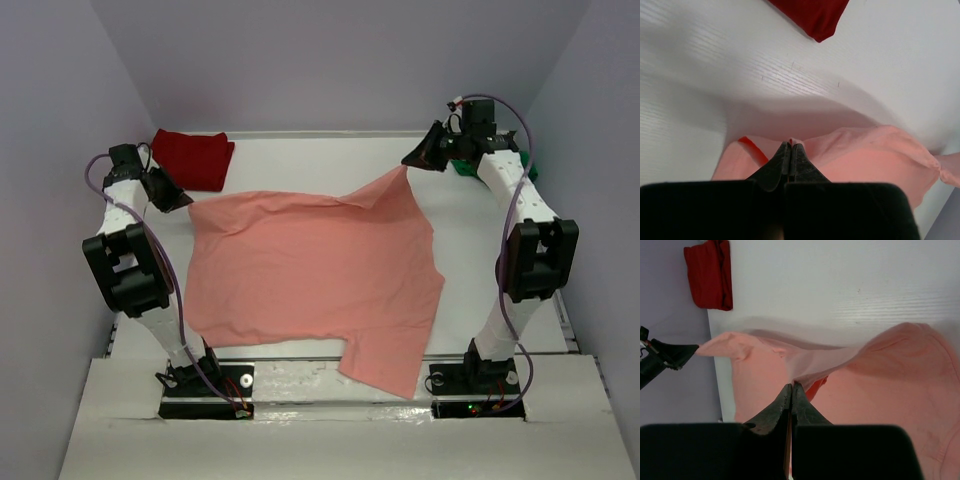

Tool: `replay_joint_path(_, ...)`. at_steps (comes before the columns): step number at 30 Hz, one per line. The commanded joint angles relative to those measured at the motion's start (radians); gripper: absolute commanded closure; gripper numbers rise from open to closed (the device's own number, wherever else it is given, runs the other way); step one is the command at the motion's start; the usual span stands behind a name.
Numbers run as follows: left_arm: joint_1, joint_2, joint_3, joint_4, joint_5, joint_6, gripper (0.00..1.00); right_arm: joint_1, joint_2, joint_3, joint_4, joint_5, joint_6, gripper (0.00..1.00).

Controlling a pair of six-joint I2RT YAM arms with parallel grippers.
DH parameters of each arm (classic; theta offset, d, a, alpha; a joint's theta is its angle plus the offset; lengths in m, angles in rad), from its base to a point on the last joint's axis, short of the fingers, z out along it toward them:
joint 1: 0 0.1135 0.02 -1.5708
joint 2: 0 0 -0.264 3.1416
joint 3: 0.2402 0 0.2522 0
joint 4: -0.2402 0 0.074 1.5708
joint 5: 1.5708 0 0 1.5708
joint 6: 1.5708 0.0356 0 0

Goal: Fold and stack the t-shirts
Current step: Fold the flattened tshirt in 1/3 of the way

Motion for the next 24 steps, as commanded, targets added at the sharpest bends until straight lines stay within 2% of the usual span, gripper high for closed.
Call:
replay_joint_path(1, 0.0, -0.085, -0.016, -0.068, -0.054, 0.005, 1.0, 0.004, -0.126, -0.056, 0.009, -0.001, -0.014, 1.0)
replay_joint_path(6, 0.0, -0.102, -0.039, -0.088, -0.068, 0.005, 1.0, 0.004, -0.193, -0.132, 0.005, 0.002, -0.016, 1.0)
replay_joint_path(24, 0.001, -0.093, -0.046, -0.137, -0.124, 0.01, 1.0, 0.004, -0.312, -0.175, -0.115, 0.014, -0.026, 1.0)
